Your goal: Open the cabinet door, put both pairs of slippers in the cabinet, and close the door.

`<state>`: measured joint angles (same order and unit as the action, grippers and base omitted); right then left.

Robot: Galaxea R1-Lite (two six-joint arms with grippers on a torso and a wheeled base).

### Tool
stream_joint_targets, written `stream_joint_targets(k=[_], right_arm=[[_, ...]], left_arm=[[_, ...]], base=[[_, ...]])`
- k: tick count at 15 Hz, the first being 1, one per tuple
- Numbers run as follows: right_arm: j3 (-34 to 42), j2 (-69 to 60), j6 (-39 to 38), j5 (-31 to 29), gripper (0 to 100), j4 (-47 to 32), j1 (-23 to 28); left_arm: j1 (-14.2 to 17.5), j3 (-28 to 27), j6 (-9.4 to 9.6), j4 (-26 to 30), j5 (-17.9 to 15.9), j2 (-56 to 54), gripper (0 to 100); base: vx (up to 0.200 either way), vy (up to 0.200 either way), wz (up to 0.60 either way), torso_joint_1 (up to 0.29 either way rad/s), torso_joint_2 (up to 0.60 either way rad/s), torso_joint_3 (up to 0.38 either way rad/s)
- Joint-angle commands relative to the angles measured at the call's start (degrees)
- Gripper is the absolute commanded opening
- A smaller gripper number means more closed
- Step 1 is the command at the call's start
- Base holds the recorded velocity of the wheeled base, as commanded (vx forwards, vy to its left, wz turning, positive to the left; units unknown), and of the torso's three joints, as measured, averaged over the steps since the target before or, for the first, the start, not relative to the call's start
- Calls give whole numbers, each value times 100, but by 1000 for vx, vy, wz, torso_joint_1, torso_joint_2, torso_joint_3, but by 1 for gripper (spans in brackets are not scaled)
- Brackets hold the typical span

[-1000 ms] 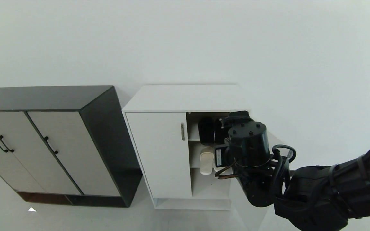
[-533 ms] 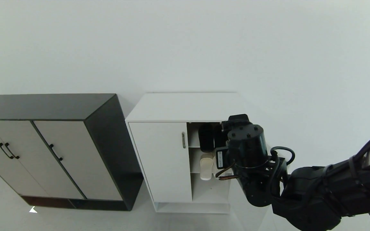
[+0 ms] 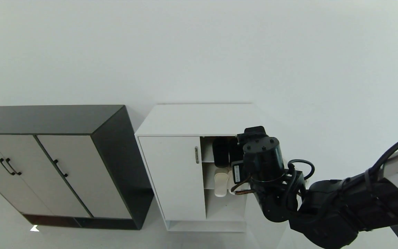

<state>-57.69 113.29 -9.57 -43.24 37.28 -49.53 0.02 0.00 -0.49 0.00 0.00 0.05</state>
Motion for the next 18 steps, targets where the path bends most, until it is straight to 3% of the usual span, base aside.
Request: stream_joint_targets(k=[1,11,15,18], right_arm=[[-6,62,-1,0,0,7,66],[-375,466,-27,88,0,183,752],[-463,554,-27,88,0,174,875],[-762,730,-27,246,0,166,1139]], left_arm=[[-2,0,-4,0,0,4,0],[-2,0,-4,0,9,4,0],[-2,0,-4,0,9,4,0],[-2,0,-4,0,18,-5,0]], base=[[0,0,0,0,0,0],[0,0,0,0,0,0],[-200,0,0,2,5,2],[0,0,0,0,0,0]])
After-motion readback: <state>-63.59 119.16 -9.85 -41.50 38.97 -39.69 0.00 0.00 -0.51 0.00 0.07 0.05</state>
